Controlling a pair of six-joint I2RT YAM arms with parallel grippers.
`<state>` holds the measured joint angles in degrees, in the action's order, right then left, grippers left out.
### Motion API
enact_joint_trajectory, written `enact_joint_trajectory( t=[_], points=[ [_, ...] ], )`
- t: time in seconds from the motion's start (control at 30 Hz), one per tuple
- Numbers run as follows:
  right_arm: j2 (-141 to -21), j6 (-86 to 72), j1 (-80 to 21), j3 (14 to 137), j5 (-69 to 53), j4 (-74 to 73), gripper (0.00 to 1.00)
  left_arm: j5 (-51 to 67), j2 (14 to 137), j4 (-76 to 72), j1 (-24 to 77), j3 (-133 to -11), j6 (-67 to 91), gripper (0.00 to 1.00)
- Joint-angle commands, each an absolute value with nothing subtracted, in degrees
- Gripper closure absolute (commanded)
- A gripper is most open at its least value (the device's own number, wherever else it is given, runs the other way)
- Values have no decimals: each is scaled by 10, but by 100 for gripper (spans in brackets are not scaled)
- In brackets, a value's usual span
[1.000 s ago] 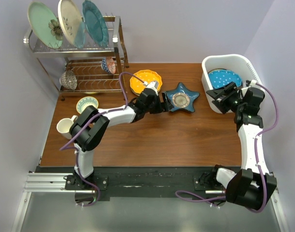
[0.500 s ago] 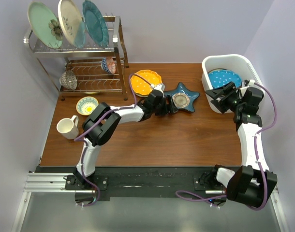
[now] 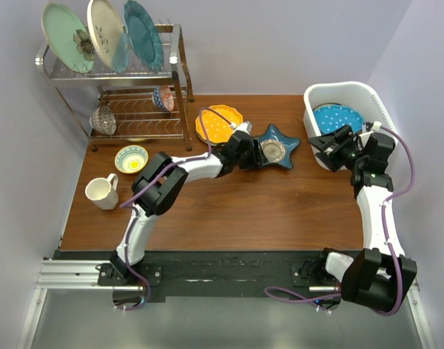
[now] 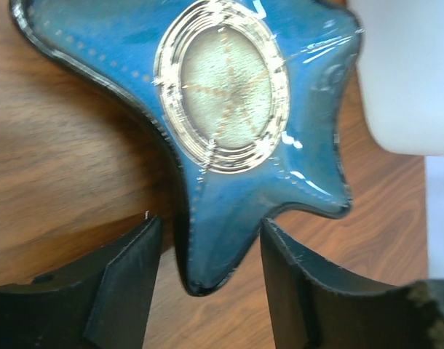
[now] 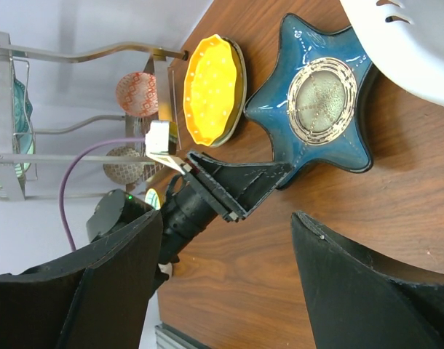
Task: Place the plates into the plastic bin on the countertop
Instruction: Pick up the plate at the center of the board.
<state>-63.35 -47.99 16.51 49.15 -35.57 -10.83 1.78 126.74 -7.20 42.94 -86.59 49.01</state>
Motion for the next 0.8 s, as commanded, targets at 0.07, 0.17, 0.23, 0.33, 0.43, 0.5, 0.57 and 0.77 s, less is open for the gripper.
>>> enact_joint_trajectory(
  t=[0.07, 0.17, 0.23, 0.33, 0.43, 0.5, 0.57, 0.77],
  points=[
    [-626, -482, 164, 484, -370, -88, 25, 2, 1288, -47, 430, -900, 499, 46],
    [-626, -481, 164, 483, -370, -88, 25, 3, 1294, -51, 430, -900, 504, 61],
    [-625, -481, 164, 482, -371, -88, 25, 4, 1295, -51, 430, -898, 506, 80],
    [-628, -485, 164, 479, -371, -80, 25, 2, 1292, -46, 431, -887, 513, 100],
    [-637, -475, 164, 490, -376, -90, 25, -16, 1273, -64, 430, -854, 524, 100],
    [-633, -476, 164, 478, -374, -84, 25, -25, 1253, -76, 432, -826, 526, 100],
    [-635, -480, 164, 477, -379, -79, 25, -32, 1227, -103, 431, -797, 532, 100],
    [-642, -475, 164, 476, -379, -78, 25, -41, 1177, -122, 430, -744, 521, 100]
  ],
)
